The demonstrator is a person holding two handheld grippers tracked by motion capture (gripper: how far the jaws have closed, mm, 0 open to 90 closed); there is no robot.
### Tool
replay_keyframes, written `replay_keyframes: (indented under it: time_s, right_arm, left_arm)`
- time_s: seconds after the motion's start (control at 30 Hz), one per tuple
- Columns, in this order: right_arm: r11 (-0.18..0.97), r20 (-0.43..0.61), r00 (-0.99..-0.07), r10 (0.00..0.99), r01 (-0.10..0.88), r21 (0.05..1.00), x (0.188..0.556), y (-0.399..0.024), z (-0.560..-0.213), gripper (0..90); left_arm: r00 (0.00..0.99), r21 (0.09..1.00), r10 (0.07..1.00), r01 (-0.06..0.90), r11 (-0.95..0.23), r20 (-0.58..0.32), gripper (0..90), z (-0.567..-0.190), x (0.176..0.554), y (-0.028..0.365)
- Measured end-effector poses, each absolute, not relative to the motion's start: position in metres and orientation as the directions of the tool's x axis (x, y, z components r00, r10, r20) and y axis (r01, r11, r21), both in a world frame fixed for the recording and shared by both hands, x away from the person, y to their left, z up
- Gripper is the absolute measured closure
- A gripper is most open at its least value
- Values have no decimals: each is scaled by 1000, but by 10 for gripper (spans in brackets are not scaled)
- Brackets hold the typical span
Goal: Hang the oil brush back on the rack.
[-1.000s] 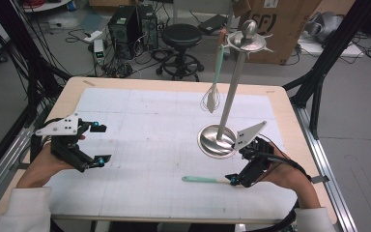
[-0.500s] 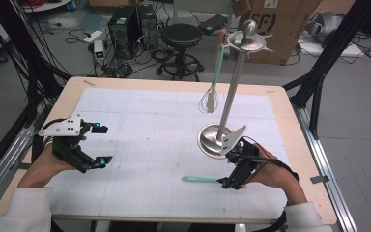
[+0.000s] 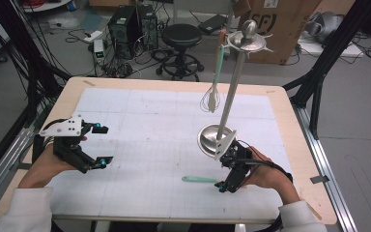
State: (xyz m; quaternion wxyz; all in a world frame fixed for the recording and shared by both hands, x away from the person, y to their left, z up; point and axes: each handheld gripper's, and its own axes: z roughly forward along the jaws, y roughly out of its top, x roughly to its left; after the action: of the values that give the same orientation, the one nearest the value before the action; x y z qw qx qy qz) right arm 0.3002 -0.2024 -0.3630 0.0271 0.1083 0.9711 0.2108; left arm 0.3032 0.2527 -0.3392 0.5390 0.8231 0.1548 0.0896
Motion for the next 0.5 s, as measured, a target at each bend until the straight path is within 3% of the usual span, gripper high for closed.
replay_keyframes:
  time_s: [0.5]
  right_arm:
    - [893, 19, -974, 227, 216, 396, 306, -200, -379, 3]
  left_arm:
    - [935, 914, 352, 165, -370, -26, 17, -342, 305, 252]
